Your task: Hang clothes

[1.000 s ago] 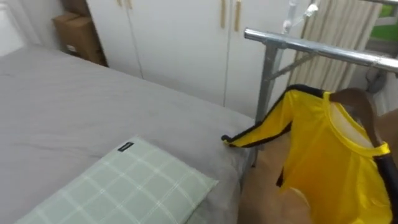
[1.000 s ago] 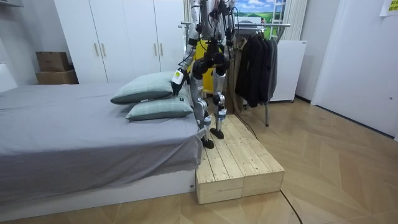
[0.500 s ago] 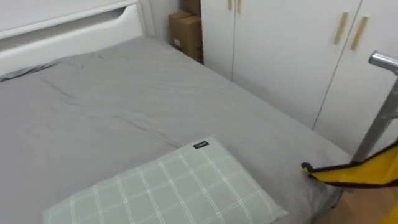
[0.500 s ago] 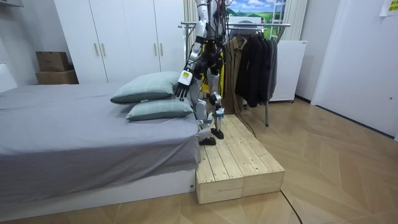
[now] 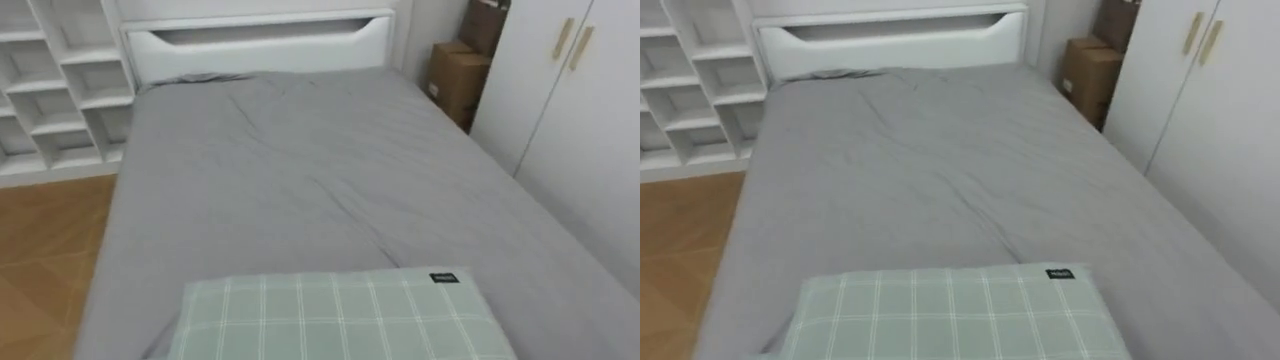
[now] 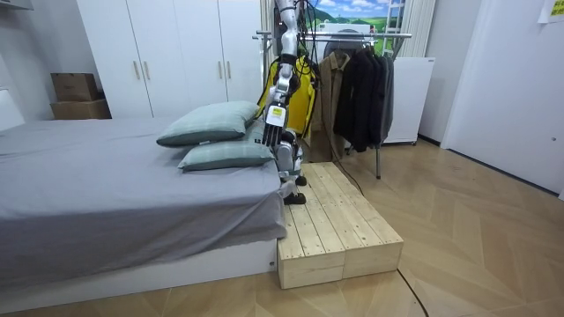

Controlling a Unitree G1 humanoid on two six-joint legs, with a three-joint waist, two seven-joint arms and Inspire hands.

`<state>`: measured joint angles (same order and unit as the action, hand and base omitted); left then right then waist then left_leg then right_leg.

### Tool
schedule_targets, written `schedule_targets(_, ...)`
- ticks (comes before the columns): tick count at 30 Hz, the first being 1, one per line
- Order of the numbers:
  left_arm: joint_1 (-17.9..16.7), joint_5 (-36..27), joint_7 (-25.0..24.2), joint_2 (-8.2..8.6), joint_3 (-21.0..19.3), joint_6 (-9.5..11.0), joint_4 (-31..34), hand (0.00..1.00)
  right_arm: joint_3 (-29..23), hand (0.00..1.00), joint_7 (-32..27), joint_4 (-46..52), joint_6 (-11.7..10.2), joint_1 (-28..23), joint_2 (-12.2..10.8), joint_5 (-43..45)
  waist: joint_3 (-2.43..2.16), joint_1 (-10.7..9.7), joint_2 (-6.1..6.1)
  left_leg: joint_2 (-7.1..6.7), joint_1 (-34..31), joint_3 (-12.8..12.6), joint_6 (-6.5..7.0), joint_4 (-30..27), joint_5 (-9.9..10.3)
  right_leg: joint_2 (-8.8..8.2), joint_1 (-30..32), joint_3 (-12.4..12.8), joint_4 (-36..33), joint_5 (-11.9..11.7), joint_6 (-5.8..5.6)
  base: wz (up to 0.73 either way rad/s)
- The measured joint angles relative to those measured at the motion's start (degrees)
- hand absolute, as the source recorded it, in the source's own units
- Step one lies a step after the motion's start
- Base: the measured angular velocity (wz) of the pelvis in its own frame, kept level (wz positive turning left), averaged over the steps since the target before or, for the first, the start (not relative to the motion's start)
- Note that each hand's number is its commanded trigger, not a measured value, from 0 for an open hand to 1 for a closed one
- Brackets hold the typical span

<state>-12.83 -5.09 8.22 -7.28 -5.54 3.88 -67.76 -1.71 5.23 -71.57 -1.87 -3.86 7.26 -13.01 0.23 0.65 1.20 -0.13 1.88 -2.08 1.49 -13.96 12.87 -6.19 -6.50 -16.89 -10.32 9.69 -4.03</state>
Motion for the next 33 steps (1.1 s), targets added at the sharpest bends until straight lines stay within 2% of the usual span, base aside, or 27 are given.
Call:
schedule_targets(2,-0.09,0.06,0.05,0.10,-0.02,0.01,-0.22,0.00,0.63,0.00,0.21,0.00,0.00,0.02,-0.04,0.19,0.31,0.51,0.57,-0.12,0.60,0.52,-0.05,0.42,-0.03,0.14,-1.08,0.58,1.02,0.07,-0.11,0.15)
schedule_targets(7,0.42,0.18,0.02,0.03,-0.21,0.00,-0.17,0.00,3.01,0.00,0.93,0.27,0.03,1.31,-0.12,2.29,0.27,1.14,1.50,-0.31,-0.26,2.53,-0.22,-0.03,-0.09,0.32,-1.80,0.06,1.69,0.25,-0.22,0.20)
schedule_targets(12,0.49,0.29,0.00,0.05,-1.06,-0.52,0.10,0.00,3.97,0.00,1.32,-0.50,0.07,1.55,-0.13,2.77,0.61,1.18,1.75,-0.67,-1.73,5.07,-0.45,-1.26,0.33,0.42,-2.40,-2.36,1.81,0.25,-0.23,0.28)
schedule_targets(15,0.88,2.57,-0.98,-0.05,-1.08,-1.02,0.18,0.00,3.66,0.00,2.13,-2.27,0.54,0.88,-0.03,1.97,0.61,0.96,1.17,-0.61,-3.70,7.16,-0.64,-4.67,1.47,1.02,-2.91,-3.77,1.79,0.28,-0.23,0.37)
schedule_targets(18,0.82,2.98,-2.14,0.05,-1.02,-1.14,0.21,0.00,2.54,0.00,3.24,-2.62,0.67,0.22,0.14,0.60,0.57,0.86,0.53,-0.61,-4.71,7.61,-0.71,-5.51,1.49,1.19,-2.56,-3.73,1.80,0.42,-0.05,0.10)
schedule_targets(22,0.74,3.52,-2.75,0.09,-1.04,-1.49,0.20,0.00,0.85,0.00,4.67,-2.65,0.68,-0.45,0.22,-0.73,0.37,-0.50,-0.15,-0.82,-5.15,8.39,-1.13,-5.76,1.17,1.24,-2.53,-4.50,1.79,0.74,0.43,0.09)
schedule_targets(25,0.81,3.49,-2.75,0.28,-1.05,-1.48,0.29,0.00,0.74,0.00,5.43,-2.57,0.68,-1.24,0.20,-2.62,-0.06,-0.43,-0.15,-0.86,-4.97,8.22,-1.27,-5.28,0.79,1.26,-2.47,-3.67,1.84,1.22,0.79,0.01)
schedule_targets(29,0.66,3.51,-2.72,0.50,-1.03,-1.49,0.32,0.00,0.49,0.00,5.48,-2.20,0.68,-1.76,0.19,-3.21,-0.10,-0.35,-0.14,-0.78,-4.31,7.68,-1.28,-4.35,0.54,1.19,-2.55,-3.38,1.84,1.25,0.79,-0.06)
schedule_targets(30,0.59,3.53,-2.71,0.49,-1.03,-1.50,0.33,0.00,0.49,0.00,5.48,-2.18,0.69,-1.78,0.15,-3.22,-0.26,-0.39,-0.34,-0.77,-4.22,7.67,-1.28,-4.17,0.54,1.18,-2.55,-3.32,1.84,1.27,0.77,0.00)
schedule_targets(33,0.79,3.50,-2.75,0.44,-1.02,-1.57,0.30,0.00,0.60,0.00,5.43,-2.25,0.70,-1.75,0.03,-3.20,-0.21,-0.32,-0.14,-0.70,-3.89,7.47,-1.28,-3.63,0.53,1.18,-2.51,-2.96,1.85,1.27,0.76,-0.03)
